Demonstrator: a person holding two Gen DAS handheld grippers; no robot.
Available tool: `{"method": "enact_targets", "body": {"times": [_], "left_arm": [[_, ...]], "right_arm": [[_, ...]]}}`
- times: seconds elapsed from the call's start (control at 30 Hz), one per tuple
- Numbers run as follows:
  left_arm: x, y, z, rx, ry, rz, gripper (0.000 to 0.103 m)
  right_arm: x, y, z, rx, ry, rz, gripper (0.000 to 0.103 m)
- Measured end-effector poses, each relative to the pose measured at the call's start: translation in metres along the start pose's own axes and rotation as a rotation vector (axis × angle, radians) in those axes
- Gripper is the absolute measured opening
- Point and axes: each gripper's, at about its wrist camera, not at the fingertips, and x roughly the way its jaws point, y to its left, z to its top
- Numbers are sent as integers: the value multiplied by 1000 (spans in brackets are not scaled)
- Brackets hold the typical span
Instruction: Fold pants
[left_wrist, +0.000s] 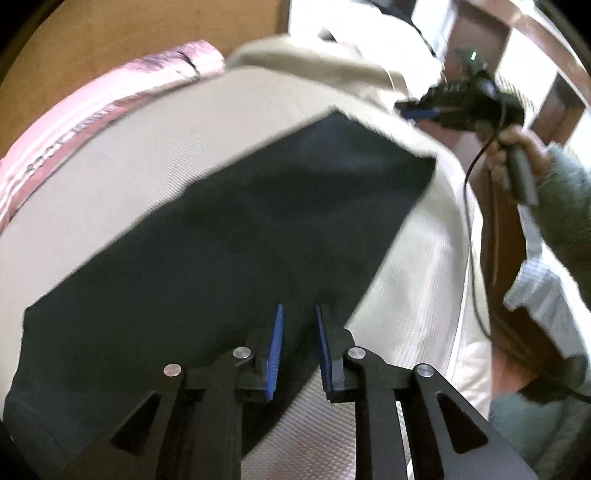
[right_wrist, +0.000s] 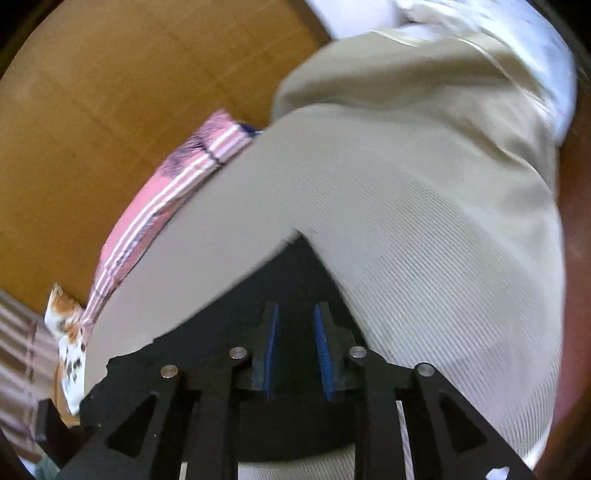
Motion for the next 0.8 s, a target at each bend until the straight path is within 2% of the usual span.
{"method": "enact_targets", "body": {"times": [0.1,0.27,0.4,0.57,0.67,0.73,0.8], "left_arm": [[-10,22,7,-66,-45,42,22],[-2,61,13,-171,-36,120,22],[8,81,9,-224,-16,159,22],[24,90,-1,-245,22,177,22],[29,92,-6,-251,11,176,22],[29,93,-6,-254,5,174,22],[30,93,-6,-261,1,171,22]], "right_arm": [[31,12,21,-69,56,4,23],[76,20,33,-159,142,-39,23],[92,20,35,-210,151,-63,23],[103,25,35,-309,138,-113,27],[106,32,33,-373,123,-127,35],[108,38,28,-406,121,-124,50],[110,45,24,-440,117,-141,55]]}}
